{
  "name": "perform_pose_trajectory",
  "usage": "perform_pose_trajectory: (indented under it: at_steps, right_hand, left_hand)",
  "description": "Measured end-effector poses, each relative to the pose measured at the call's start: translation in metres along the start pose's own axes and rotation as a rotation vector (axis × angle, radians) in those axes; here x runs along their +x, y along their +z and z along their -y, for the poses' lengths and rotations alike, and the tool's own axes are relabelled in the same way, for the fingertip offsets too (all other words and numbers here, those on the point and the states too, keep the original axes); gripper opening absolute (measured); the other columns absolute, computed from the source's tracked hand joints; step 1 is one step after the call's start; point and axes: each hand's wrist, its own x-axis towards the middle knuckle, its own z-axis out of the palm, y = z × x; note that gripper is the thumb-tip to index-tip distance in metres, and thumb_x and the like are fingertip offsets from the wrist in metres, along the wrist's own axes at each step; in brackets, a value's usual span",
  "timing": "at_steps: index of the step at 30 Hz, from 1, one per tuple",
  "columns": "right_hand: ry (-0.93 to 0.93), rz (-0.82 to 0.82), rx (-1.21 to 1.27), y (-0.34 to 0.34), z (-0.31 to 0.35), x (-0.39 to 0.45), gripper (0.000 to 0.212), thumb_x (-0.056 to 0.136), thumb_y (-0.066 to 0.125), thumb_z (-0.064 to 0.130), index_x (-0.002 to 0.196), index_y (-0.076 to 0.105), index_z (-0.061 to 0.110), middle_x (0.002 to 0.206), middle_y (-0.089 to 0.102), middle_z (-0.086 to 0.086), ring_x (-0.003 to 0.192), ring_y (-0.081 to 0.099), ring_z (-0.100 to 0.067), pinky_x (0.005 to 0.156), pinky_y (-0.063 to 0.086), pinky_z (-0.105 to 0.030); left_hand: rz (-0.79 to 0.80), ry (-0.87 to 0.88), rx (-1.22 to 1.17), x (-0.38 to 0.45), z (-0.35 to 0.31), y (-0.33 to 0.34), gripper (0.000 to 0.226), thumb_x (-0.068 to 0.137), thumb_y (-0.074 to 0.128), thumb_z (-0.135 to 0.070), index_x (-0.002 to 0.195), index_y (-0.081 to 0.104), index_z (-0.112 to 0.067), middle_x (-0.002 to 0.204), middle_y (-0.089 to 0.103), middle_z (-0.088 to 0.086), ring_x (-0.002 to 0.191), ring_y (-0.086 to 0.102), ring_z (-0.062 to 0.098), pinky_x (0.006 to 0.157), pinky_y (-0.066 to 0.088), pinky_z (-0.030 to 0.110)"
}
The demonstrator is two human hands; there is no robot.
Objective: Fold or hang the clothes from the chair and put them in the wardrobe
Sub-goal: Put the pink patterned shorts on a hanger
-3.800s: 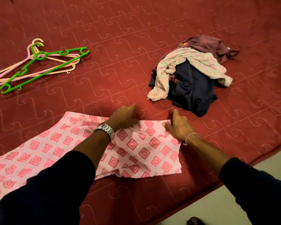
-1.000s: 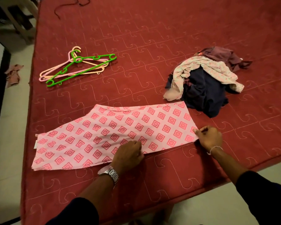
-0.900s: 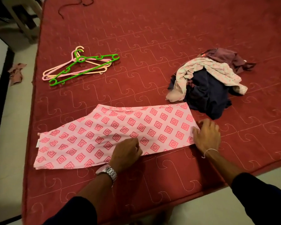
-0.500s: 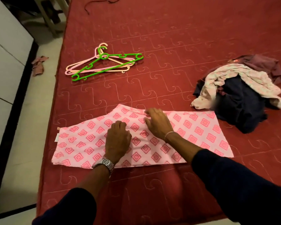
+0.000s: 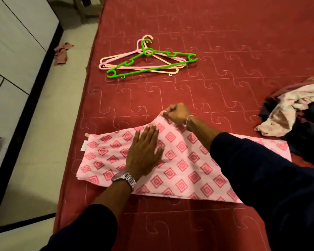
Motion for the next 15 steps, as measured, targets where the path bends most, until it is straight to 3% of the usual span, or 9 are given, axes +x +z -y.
perform_pose_trajectory:
  at_steps: [3, 6, 8, 10, 12, 15]
  right_hand:
    - [0.071, 0.000, 0.128, -0.002, 0.002, 0.010, 0.009, 0.090, 0.075, 0.022, 0.082, 0.072, 0.019, 0.083, 0.073, 0.001, 0.070, 0.067, -0.012, 0.063, 0.058, -0.029]
    - [0.034, -0.046, 0.055, 0.004, -0.004, 0.011, 0.006, 0.091, 0.073, 0.028, 0.092, 0.073, 0.021, 0.083, 0.074, 0.003, 0.067, 0.067, -0.010, 0.054, 0.053, -0.022]
    - [-0.064, -0.126, -0.156, 0.011, -0.008, 0.009, 0.010, 0.096, 0.066, 0.032, 0.100, 0.070, 0.024, 0.092, 0.071, 0.005, 0.084, 0.068, -0.014, 0.072, 0.057, -0.029]
    - [-0.243, -0.273, -0.558, 0.026, -0.013, -0.004, 0.026, 0.100, 0.055, 0.036, 0.123, 0.059, 0.025, 0.112, 0.063, 0.001, 0.106, 0.058, -0.020, 0.092, 0.048, -0.036]
    - [-0.477, -0.402, -0.692, 0.046, -0.019, -0.028, 0.040, 0.100, 0.052, 0.034, 0.138, 0.048, 0.022, 0.131, 0.056, -0.006, 0.121, 0.050, -0.023, 0.102, 0.041, -0.041]
    - [-0.677, -0.271, -0.721, 0.068, -0.044, -0.057, 0.050, 0.101, 0.051, 0.030, 0.148, 0.042, 0.014, 0.153, 0.044, -0.010, 0.142, 0.039, -0.026, 0.116, 0.034, -0.050]
  left_hand:
    - [0.005, -0.003, -0.011, -0.004, 0.010, 0.005, 0.077, 0.101, 0.019, -0.061, 0.159, 0.016, -0.011, 0.166, 0.010, 0.008, 0.155, 0.006, 0.023, 0.125, 0.007, 0.051]
    - [0.028, -0.007, 0.012, -0.008, 0.014, 0.008, 0.086, 0.097, 0.019, -0.068, 0.160, 0.012, -0.010, 0.167, 0.005, 0.007, 0.155, 0.001, 0.022, 0.124, 0.004, 0.053]
    - [0.044, -0.002, 0.019, -0.007, 0.014, 0.007, 0.088, 0.096, 0.020, -0.070, 0.160, 0.011, -0.010, 0.167, 0.004, 0.007, 0.155, 0.000, 0.022, 0.124, 0.003, 0.054]
    - [0.051, 0.009, 0.009, -0.004, 0.015, 0.006, 0.088, 0.096, 0.021, -0.070, 0.160, 0.010, -0.010, 0.167, 0.002, 0.007, 0.155, -0.001, 0.022, 0.124, 0.001, 0.054]
    - [0.030, 0.005, -0.008, -0.005, 0.018, 0.005, 0.082, 0.099, 0.020, -0.066, 0.160, 0.012, -0.011, 0.167, 0.005, 0.007, 0.155, 0.003, 0.022, 0.124, 0.004, 0.054]
    - [0.034, -0.067, 0.003, -0.008, 0.031, 0.001, 0.077, 0.101, 0.021, -0.063, 0.160, 0.014, -0.014, 0.167, 0.010, 0.006, 0.155, 0.005, 0.021, 0.122, 0.009, 0.057]
